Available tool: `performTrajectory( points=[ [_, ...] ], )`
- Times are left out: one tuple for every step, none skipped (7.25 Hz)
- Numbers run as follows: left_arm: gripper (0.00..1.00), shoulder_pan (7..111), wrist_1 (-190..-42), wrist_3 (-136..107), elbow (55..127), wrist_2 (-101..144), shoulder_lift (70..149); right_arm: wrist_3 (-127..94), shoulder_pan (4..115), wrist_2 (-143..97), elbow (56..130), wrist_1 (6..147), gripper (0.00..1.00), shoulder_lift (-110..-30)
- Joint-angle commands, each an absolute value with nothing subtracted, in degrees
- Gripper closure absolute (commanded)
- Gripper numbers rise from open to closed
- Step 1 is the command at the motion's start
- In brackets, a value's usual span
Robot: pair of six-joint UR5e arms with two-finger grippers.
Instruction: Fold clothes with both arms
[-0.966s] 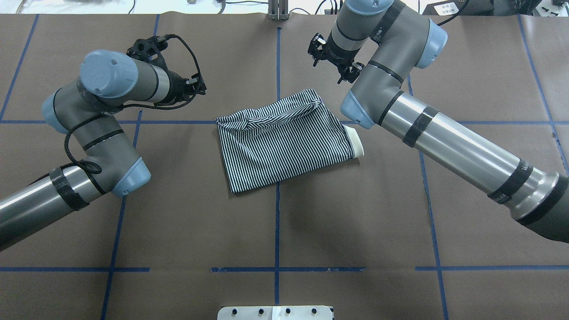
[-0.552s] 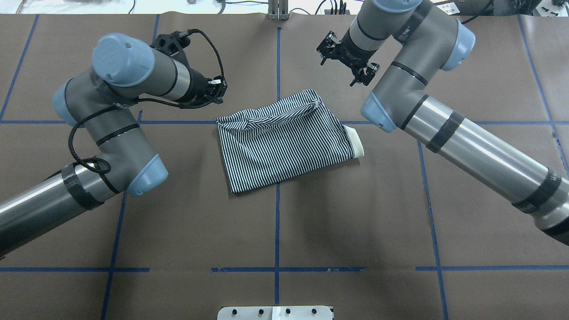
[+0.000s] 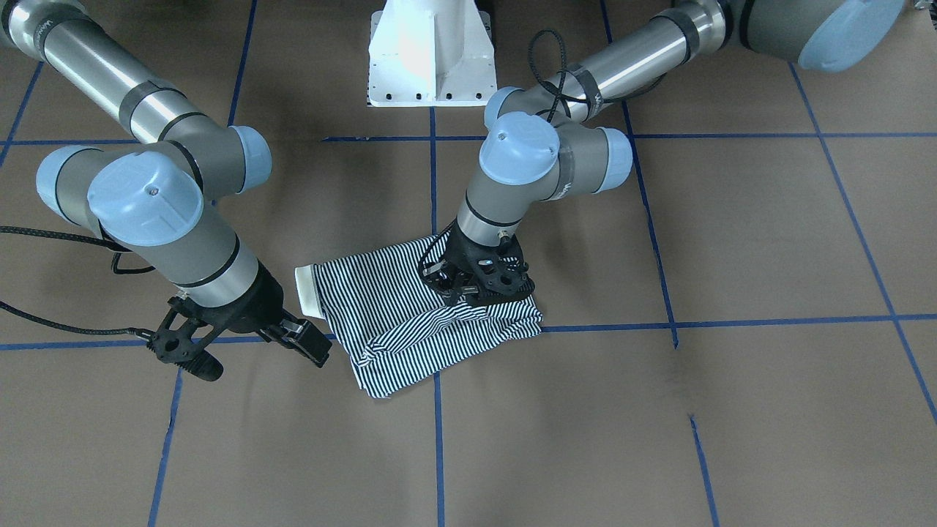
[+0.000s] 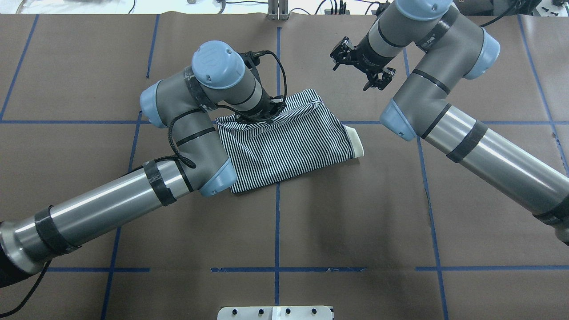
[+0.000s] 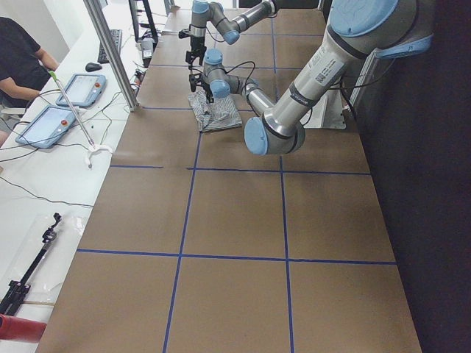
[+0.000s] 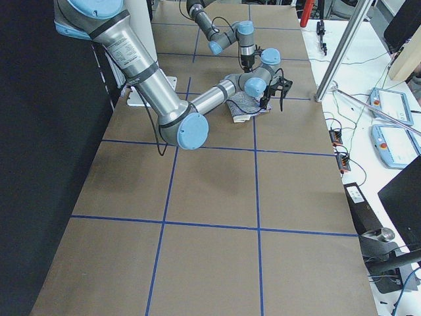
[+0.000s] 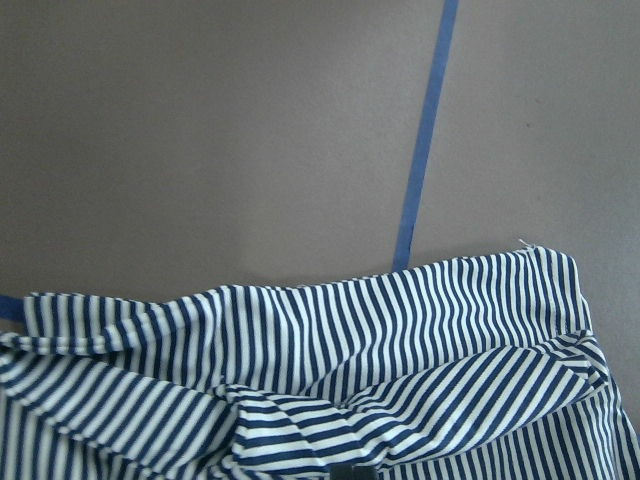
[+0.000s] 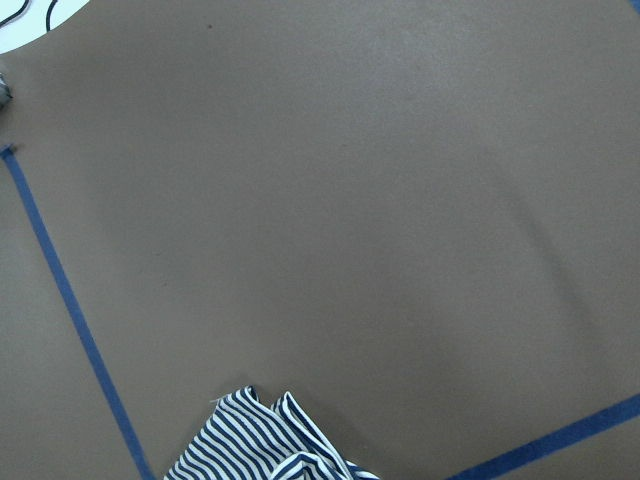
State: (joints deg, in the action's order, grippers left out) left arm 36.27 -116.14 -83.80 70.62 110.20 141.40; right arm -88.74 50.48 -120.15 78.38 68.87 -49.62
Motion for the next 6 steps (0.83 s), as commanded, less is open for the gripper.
performTrajectory(
  points=[
    [1.00, 35.42, -116.89, -81.75, 66.29, 109.95, 143.08, -88.68, 50.54, -120.15, 78.49, 68.73, 0.00, -49.66],
    [1.00, 35.68, -117.42, -80.52, 64.62, 109.69, 143.43, -88.77, 50.45, -120.15, 78.49, 68.73, 0.00, -49.57],
    [1.00, 37.08, -120.03, -80.42, 63.64, 109.60, 143.44, -88.77, 50.45, -120.06, 78.49, 68.73, 0.00, -49.57],
    [1.00, 39.44, -123.97, -79.38, 61.11, 109.60, 143.61, -88.77, 50.45, -120.06, 78.49, 68.73, 0.00, -49.74],
    [1.00, 41.20, -128.02, -79.28, 57.86, 109.51, 144.22, -88.77, 50.45, -120.06, 78.49, 68.73, 0.00, -49.83],
    [1.00, 42.09, -131.97, -78.93, 54.35, 108.12, 144.66, -88.86, 50.36, -119.88, 78.66, 68.73, 0.00, -50.01]
  ],
)
